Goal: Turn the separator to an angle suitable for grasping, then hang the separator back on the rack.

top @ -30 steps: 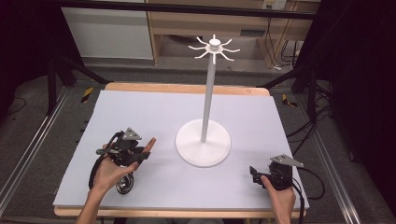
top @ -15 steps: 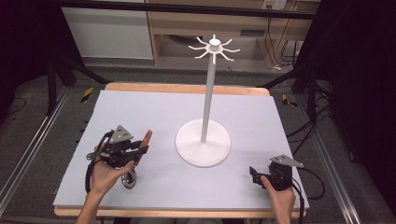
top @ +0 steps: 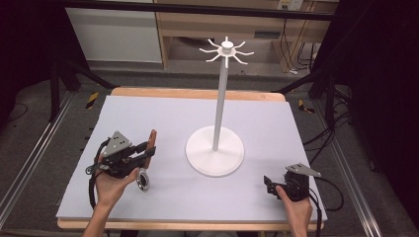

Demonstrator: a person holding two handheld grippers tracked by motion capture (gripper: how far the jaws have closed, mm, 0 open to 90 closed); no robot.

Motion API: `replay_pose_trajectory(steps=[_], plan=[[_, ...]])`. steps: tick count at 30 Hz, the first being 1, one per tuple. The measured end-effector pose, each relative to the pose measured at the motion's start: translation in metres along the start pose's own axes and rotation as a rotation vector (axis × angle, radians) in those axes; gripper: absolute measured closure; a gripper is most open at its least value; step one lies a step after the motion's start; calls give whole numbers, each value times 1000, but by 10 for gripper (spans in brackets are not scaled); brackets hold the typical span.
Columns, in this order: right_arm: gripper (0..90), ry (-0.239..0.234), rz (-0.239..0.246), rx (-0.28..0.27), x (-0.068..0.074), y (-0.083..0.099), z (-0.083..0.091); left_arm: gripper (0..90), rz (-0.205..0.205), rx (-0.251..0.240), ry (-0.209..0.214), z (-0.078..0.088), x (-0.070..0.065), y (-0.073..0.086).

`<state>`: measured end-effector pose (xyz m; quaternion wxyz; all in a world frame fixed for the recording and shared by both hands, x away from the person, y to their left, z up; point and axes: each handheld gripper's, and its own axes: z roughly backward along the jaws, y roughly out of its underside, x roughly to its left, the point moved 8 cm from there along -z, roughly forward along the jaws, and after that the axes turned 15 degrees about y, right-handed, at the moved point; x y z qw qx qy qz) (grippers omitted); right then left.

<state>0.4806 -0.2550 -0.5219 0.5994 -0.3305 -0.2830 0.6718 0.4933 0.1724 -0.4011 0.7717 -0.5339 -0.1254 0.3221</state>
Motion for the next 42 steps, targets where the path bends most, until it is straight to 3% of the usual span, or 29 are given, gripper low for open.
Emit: replay_pose_trajectory(steps=[14,27,36,42], plan=[[67,2,-2,3,0,0,-1,675,12,-133,14,17,-2,-30],[67,4,3,5,1,1,-2,676,-18,-186,14,23,-8,-62],[67,0,-3,4,1,1,0,676,-64,-220,24,23,-22,-96],[67,-2,1,6,3,1,-2,676,-84,-223,26,21,-29,-111]])
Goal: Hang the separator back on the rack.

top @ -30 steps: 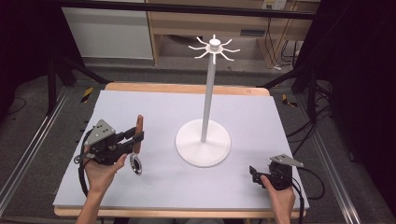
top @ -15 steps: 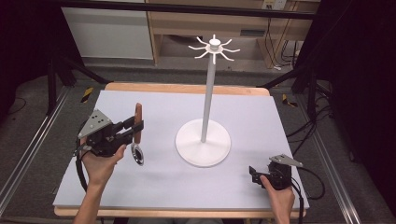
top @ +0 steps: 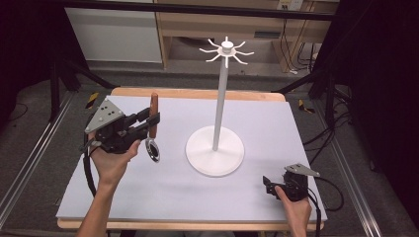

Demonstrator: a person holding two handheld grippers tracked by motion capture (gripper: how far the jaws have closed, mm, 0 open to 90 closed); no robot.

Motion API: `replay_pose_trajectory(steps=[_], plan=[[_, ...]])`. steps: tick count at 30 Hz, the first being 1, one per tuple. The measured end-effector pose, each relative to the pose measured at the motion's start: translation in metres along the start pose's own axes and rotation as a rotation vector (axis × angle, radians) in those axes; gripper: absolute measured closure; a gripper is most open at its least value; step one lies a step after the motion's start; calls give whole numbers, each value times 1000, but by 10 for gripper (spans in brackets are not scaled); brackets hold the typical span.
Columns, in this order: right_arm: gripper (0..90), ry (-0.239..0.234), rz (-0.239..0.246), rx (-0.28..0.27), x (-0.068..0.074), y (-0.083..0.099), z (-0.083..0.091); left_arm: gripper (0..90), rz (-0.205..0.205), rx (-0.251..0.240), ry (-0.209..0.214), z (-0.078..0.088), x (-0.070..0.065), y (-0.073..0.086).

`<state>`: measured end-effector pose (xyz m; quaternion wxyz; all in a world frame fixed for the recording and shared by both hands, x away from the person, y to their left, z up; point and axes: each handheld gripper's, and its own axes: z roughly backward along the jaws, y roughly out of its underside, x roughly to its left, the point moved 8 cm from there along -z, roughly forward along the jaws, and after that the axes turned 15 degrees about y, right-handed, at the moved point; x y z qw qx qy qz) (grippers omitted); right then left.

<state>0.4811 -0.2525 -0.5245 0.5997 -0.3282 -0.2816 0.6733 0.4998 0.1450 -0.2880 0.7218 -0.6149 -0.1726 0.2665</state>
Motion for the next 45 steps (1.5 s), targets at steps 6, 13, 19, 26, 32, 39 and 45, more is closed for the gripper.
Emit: replay_pose_trajectory(steps=[6,13,19,26,32,39,45], plan=[[67,-4,-4,-1,0,0,0,675,-25,-7,17,-8,-10,-18],[67,-5,10,-4,-1,0,-1,676,-42,-9,30,-11,-16,-31],[67,-2,1,5,1,0,-1,676,-57,-12,44,-16,-22,-41],[67,-4,5,5,1,0,-1,675,-71,-16,52,-24,-27,-54],[68,-2,15,-3,0,0,-1,675,-83,-14,63,-33,-31,-64],[68,-8,13,1,1,0,-1,676,-86,-16,73,-40,-33,-72],[68,-8,11,1,1,0,-1,676,-92,-18,74,-46,-34,-77]])
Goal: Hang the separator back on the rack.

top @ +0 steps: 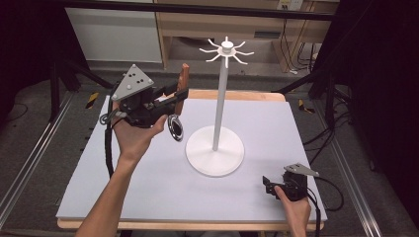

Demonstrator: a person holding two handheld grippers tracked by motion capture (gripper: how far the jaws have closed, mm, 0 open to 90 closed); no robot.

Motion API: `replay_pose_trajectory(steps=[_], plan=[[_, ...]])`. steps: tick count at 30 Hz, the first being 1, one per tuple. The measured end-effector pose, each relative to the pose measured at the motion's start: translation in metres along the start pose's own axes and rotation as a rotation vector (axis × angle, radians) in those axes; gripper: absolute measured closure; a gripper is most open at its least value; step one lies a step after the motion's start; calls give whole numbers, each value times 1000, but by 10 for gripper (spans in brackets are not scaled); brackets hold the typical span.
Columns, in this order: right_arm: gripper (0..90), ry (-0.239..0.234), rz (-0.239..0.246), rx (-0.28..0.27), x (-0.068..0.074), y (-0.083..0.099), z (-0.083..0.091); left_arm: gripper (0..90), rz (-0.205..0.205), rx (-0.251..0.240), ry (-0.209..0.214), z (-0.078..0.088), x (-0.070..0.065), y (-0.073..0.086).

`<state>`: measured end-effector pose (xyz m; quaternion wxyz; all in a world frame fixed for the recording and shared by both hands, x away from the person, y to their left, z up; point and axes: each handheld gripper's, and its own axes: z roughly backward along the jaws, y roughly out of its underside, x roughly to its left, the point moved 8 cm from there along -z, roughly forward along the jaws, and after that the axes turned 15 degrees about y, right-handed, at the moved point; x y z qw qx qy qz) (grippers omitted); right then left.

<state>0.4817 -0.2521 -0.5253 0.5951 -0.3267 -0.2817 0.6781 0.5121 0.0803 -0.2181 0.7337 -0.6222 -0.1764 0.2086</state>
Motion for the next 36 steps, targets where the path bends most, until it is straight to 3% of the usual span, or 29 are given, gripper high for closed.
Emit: replay_pose_trajectory(steps=[22,36], plan=[[68,1,-9,6,1,1,0,675,-12,2,29,-18,-5,-18],[68,2,-5,3,0,0,-1,676,-13,3,35,-27,-3,-19]])
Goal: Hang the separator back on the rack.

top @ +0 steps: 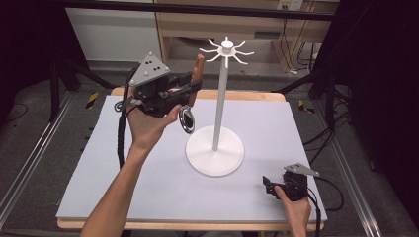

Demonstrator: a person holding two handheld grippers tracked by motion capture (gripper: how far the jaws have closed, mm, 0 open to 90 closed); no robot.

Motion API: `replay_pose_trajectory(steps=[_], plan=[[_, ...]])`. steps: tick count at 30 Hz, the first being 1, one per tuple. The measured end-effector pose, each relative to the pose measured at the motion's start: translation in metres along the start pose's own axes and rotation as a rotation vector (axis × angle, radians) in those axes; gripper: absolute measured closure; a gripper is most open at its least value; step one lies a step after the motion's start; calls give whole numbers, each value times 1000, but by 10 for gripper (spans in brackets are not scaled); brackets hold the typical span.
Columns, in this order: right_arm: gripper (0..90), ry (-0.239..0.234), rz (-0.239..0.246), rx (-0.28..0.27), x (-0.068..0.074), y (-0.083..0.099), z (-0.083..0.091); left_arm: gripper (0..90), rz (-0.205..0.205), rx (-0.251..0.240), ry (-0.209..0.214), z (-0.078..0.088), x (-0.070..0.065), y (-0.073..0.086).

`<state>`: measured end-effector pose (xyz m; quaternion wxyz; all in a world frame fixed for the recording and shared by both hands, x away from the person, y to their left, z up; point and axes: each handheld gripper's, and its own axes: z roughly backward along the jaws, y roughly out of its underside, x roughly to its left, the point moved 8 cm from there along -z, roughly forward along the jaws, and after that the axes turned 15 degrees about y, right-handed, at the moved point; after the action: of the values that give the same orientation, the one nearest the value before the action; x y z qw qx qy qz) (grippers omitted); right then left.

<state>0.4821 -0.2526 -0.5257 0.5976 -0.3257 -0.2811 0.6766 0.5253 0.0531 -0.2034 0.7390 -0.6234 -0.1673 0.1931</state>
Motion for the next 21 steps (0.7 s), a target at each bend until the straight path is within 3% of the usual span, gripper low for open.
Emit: replay_pose_trajectory(steps=[21], plan=[[69,0,4,-2,-1,0,0,675,-3,29,-9,-20,2,-2]])
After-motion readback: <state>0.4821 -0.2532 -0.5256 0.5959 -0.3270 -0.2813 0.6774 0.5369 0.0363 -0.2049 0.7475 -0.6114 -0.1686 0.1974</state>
